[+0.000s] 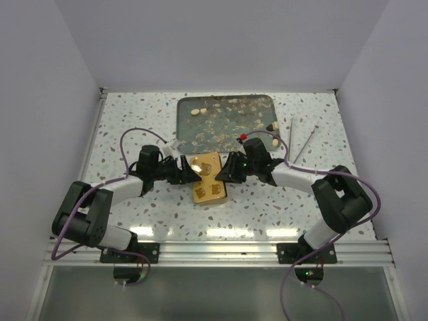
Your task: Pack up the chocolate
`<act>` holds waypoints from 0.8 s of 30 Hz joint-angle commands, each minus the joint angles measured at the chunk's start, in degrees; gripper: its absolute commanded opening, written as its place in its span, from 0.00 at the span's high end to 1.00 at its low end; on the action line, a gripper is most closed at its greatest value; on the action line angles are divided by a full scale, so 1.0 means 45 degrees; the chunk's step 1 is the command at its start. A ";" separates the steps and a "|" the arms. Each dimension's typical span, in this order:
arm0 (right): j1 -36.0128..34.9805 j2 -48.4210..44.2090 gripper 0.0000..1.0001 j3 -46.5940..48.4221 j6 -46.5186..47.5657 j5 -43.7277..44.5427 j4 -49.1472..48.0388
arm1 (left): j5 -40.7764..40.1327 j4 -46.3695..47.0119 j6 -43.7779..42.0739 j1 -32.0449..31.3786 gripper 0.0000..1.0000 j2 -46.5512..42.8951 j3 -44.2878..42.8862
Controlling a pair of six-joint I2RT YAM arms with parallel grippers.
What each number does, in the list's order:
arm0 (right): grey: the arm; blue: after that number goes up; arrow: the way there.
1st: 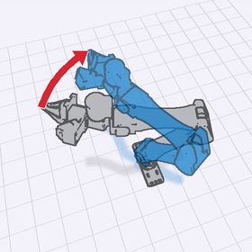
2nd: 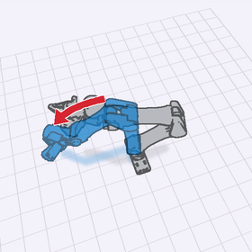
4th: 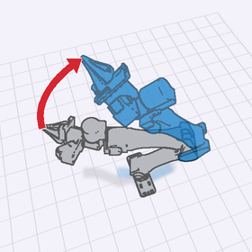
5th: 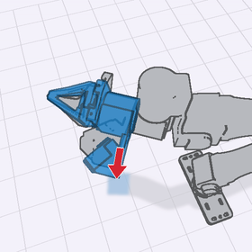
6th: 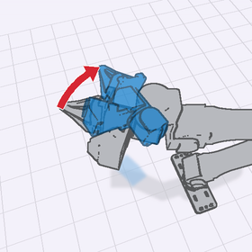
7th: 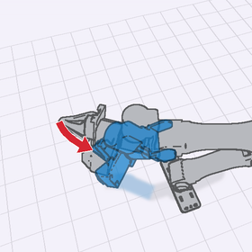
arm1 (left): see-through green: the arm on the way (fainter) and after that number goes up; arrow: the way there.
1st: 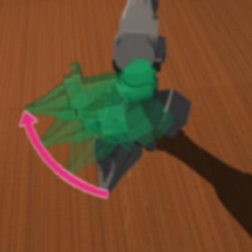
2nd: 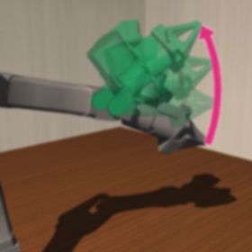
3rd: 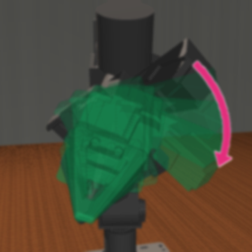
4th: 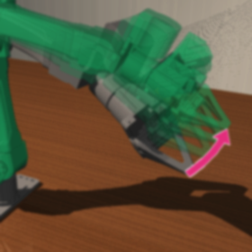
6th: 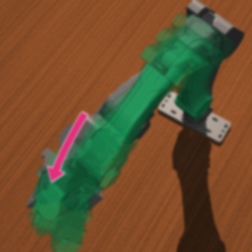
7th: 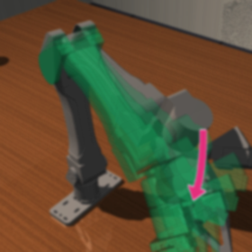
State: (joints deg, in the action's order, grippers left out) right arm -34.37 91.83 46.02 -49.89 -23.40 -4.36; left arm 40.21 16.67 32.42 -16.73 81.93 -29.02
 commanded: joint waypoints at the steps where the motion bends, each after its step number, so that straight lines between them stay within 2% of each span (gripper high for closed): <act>1: 0.0040 -0.0446 0.67 0.0242 0.0032 0.0492 -0.0008 | -0.0126 0.0301 0.0080 -0.0324 0.26 0.0211 -0.0271; 16: 0.0021 -0.0602 0.67 -0.0012 -0.0027 0.0668 -0.0066 | -0.0497 0.0125 0.0158 -0.0891 0.28 0.0582 -0.0817; 24: 0.0059 -0.0661 0.62 -0.0012 -0.0008 0.0863 0.0051 | -0.0692 -0.0149 0.0216 -0.1008 0.31 0.0368 -0.1013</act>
State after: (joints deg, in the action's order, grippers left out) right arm -34.26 90.67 45.82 -50.02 -21.54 -3.86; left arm 36.75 14.87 32.47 -20.49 84.47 -31.22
